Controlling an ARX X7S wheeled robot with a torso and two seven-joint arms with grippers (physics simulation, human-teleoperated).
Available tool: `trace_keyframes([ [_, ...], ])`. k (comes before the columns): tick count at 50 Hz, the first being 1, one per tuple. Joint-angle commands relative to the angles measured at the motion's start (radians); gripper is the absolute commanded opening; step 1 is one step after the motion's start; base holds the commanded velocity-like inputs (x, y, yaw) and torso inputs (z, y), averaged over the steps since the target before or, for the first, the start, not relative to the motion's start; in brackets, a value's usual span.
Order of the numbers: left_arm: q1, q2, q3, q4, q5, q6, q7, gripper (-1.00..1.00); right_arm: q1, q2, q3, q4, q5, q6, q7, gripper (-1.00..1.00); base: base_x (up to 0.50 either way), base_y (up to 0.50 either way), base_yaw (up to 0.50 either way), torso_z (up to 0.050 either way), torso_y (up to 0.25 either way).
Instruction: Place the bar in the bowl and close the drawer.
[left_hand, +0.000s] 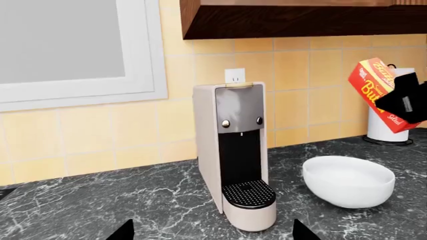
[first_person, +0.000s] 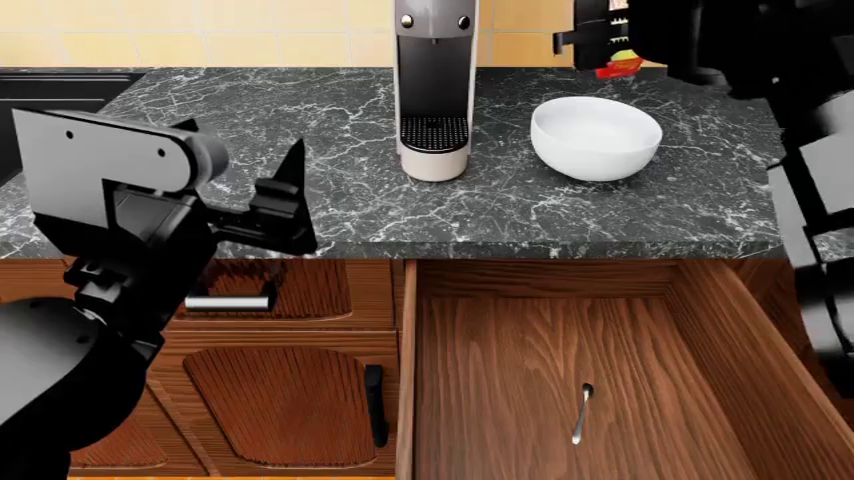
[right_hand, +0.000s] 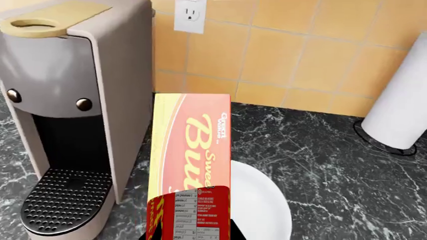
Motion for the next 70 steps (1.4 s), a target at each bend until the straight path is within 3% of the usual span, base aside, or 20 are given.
trace_keyframes([
  [1,-0.014,0.004,0.003,-0.008,-0.009,0.003,-0.004,1.00,-0.020,-0.099,0.126,0.243,-0.256,-0.123,-0.077,-1.00,0.00,0.00,0.00,0.000,0.000],
  [12,-0.003,-0.006,-0.004,-0.013,-0.013,0.013,-0.002,1.00,-0.101,-0.109,0.456,0.243,-0.571,-0.109,-0.076,-1.00,0.00,0.00,0.00,0.000,0.001],
  [24,0.031,-0.014,0.002,-0.021,0.006,0.048,0.009,1.00,-0.145,-0.121,0.635,0.243,-0.752,-0.116,-0.093,-1.00,0.00,0.00,0.00,0.000,0.001],
  [61,0.019,-0.025,-0.033,-0.017,-0.040,0.041,-0.022,1.00,-0.026,-0.118,0.681,0.243,-0.832,-0.107,-0.122,-1.00,0.00,0.00,0.00,0.000,0.001],
  [70,0.020,-0.032,-0.019,-0.009,-0.030,0.060,-0.011,1.00,-0.033,-0.122,0.679,0.243,-0.829,-0.110,-0.124,-1.00,0.00,0.00,0.00,0.000,-0.227],
])
